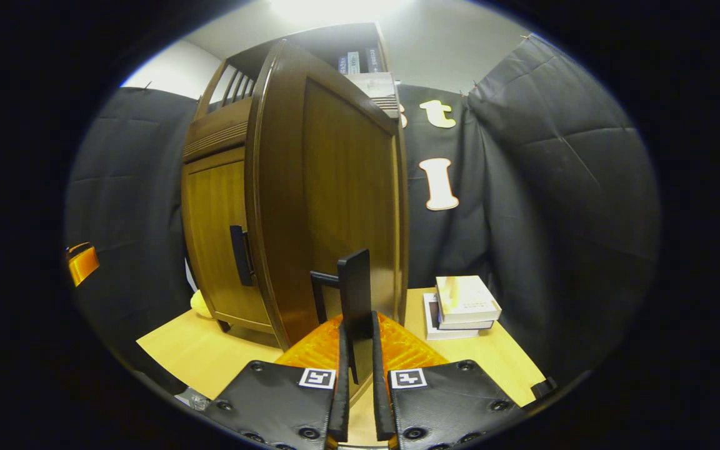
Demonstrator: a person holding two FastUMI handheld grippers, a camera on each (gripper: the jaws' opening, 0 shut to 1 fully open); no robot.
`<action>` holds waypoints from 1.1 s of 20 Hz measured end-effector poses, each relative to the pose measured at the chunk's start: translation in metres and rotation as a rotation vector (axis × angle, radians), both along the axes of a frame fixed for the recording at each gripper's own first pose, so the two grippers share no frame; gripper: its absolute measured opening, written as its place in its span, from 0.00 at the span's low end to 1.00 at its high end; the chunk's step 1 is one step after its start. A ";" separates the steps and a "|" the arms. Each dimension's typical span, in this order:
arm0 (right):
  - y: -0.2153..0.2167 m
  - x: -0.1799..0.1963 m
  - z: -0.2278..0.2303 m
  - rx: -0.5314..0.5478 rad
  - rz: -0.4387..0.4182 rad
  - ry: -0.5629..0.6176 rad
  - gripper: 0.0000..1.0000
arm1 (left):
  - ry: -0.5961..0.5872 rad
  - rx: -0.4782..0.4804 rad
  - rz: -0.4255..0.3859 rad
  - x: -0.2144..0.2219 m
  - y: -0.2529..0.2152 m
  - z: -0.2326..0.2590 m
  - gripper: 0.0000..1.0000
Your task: Open the right door of the double-door shoe cabinet with the right hand, and open the left door with the left hand.
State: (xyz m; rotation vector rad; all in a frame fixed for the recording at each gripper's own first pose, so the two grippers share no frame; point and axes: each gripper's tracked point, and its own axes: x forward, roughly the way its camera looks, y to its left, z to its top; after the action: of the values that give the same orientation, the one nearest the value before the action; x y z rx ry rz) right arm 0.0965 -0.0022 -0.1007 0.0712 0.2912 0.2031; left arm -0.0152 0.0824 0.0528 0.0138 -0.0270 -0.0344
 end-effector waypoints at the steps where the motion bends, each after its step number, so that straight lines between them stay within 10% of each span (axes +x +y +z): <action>1: -0.007 -0.001 0.000 0.000 -0.012 0.001 0.18 | 0.000 0.001 -0.006 -0.002 -0.001 -0.001 1.00; 12: -0.058 -0.003 0.001 -0.011 -0.084 -0.010 0.02 | 0.012 0.003 -0.048 -0.001 -0.005 0.004 1.00; 22: -0.098 -0.012 0.007 -0.003 -0.160 -0.027 0.11 | 0.011 0.013 -0.104 0.011 -0.027 0.009 1.00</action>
State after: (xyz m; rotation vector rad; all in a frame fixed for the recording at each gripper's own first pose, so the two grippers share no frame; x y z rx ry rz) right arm 0.0841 -0.0997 -0.0938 0.0888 0.2580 0.0443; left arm -0.0046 0.0549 0.0619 0.0252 -0.0168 -0.1387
